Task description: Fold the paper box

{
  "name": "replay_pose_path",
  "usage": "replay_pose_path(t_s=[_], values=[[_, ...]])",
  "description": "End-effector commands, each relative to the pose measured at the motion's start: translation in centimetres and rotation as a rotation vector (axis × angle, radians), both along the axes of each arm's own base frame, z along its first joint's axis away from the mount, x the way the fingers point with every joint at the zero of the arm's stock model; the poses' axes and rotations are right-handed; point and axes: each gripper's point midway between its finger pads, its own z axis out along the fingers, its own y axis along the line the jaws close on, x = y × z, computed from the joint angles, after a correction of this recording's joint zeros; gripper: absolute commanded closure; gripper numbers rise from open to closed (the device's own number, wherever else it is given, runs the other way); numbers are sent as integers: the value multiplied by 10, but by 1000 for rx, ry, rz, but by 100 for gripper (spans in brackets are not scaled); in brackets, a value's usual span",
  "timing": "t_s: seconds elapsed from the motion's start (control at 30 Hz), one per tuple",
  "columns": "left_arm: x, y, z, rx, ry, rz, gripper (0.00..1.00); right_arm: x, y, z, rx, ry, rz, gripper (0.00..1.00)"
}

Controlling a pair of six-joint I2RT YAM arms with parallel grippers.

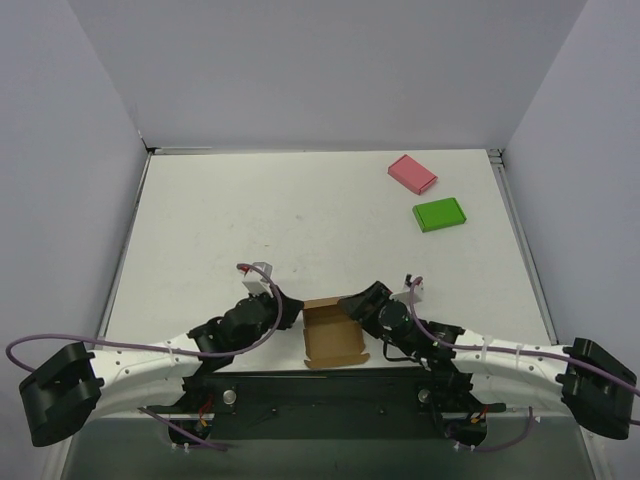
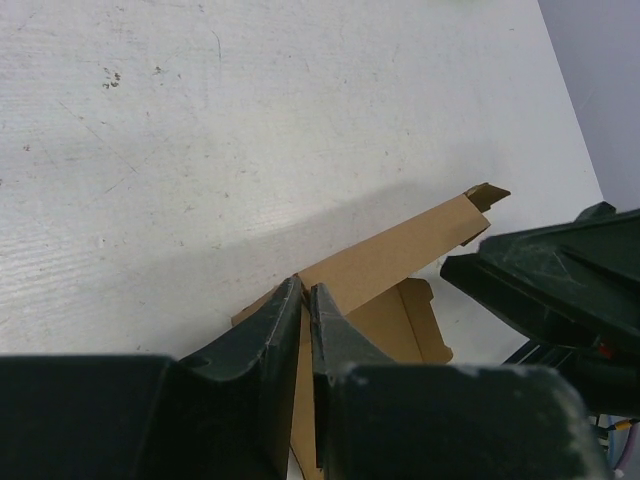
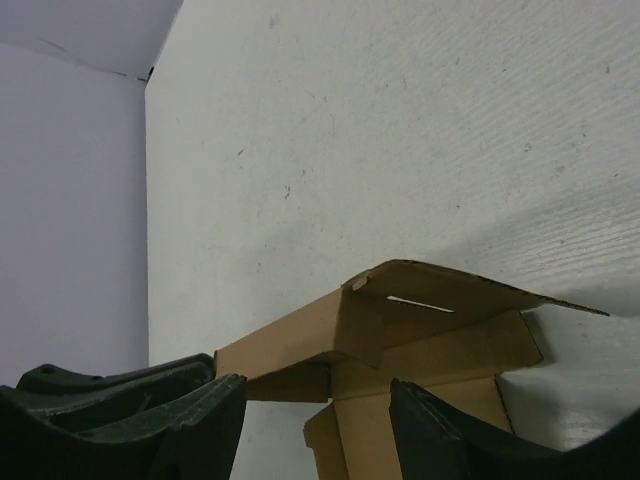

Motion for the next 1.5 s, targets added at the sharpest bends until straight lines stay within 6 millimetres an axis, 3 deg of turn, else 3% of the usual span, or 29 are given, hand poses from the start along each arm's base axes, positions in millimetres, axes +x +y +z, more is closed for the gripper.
replay_pose_path(t_s=[0.0,0.17,0.37,0.43,0.6,0.77,1.2,1.47], values=[[2,1,-8,82,5,-5,82,-11,-28,-12,-177,-73,7,39],[2,-1,-8,89,2,-11,82,-20,-40,-19,-230,-128,75,40],[0,-1,-11,95,3,-25,82,-18,-53,-35,-314,-118,75,54],[1,-2,-12,96,0,-28,82,-16,-50,-37,-332,-126,112,59],[0,-2,-13,99,2,-35,82,-3,-41,-29,-364,-146,112,61],[-1,-3,-11,97,0,-40,82,3,-34,-36,-403,-128,142,61],[-2,-3,-12,95,0,-43,82,8,-43,-55,-455,-95,121,58],[-1,-4,-11,92,-3,-44,82,11,-22,-56,-445,-155,220,65]])
